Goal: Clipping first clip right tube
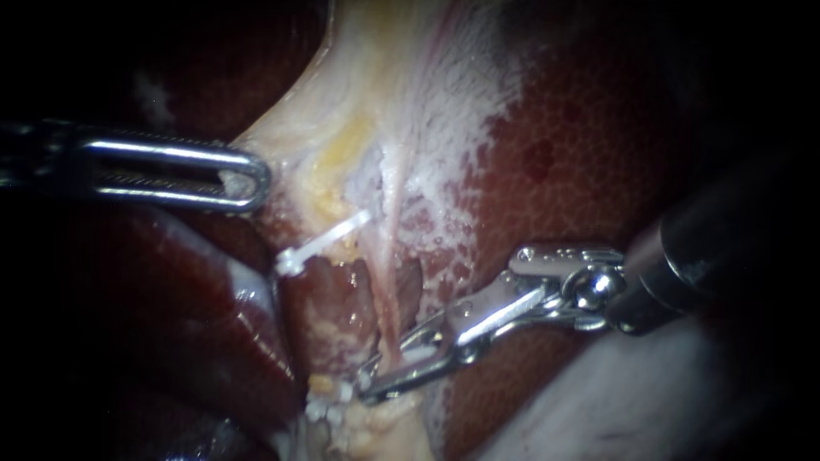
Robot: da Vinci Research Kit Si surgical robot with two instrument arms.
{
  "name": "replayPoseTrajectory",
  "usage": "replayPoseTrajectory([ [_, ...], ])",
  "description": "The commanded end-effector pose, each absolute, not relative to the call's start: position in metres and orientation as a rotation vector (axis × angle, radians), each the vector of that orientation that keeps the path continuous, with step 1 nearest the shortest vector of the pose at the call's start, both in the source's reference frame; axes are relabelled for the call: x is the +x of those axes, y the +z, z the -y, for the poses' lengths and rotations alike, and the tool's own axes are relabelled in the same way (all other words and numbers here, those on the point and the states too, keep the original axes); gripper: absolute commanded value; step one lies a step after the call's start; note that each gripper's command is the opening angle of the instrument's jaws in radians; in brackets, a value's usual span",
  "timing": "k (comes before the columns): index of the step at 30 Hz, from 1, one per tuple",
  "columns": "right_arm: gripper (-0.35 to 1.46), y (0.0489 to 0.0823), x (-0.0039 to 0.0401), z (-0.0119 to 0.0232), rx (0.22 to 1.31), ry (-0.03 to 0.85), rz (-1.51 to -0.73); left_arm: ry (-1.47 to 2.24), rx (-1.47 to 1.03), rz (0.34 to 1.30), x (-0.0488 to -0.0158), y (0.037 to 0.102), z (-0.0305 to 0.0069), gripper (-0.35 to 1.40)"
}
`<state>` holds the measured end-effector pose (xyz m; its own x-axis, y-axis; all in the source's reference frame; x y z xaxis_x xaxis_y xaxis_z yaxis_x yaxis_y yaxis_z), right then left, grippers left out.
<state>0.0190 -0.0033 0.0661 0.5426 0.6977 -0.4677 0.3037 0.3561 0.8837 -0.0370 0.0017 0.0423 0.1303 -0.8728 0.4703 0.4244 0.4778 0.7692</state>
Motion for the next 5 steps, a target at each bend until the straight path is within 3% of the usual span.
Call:
replayPoseTrajectory([
  [1, -0.35, 0.0661, 0.0189, 0.0033, 1.229, 0.322, -1.022, -1.006, 0.519, 1.059, -0.037, 0.0423, -0.0017, -0.35],
  [5, -0.35, 0.0662, 0.019, 0.0034, 1.229, 0.321, -1.022, -1.006, 0.519, 1.059, -0.0371, 0.0423, -0.0017, -0.35],
])
